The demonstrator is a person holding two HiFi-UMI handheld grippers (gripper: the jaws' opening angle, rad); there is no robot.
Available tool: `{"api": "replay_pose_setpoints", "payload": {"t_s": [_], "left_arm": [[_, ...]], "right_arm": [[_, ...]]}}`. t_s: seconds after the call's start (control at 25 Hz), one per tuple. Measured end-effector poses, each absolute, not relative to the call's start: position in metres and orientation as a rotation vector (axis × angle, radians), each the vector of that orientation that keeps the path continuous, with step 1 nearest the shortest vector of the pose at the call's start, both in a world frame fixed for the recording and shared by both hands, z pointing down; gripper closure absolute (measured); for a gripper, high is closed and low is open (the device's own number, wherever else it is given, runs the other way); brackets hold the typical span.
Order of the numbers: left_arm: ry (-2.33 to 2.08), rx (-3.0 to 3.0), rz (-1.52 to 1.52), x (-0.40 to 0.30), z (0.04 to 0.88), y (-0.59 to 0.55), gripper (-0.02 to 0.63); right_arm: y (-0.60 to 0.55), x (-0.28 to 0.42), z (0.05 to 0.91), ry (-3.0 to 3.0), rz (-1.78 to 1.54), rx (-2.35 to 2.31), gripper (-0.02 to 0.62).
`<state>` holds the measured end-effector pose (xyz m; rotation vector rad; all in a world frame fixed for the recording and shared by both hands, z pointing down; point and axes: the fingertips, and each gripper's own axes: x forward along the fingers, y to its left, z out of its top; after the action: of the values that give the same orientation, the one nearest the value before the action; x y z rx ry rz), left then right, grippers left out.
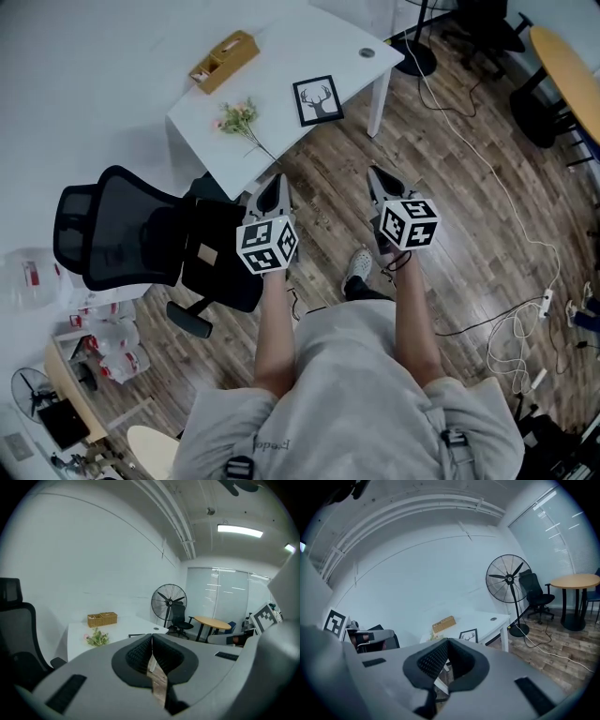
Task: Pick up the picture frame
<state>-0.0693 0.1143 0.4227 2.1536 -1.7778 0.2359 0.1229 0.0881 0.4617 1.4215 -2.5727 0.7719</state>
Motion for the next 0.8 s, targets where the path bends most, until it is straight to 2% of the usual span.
{"api": "replay_pose_setpoints", "payload": {"t_s": [0.36, 0.8], "left_arm": [[-1.741, 2.158, 0.182, -0.036, 0.428, 0.058, 0.580], [-1.782, 2.111, 0.203, -0.051, 0.437, 0.036, 0.580]], "right_arm": [[0.034, 0.169, 0.473, -2.526, 0.774, 1.495, 0.572], [0.003, 0.172, 0.484, -2.512, 0.818, 1.517, 0.572]]}}
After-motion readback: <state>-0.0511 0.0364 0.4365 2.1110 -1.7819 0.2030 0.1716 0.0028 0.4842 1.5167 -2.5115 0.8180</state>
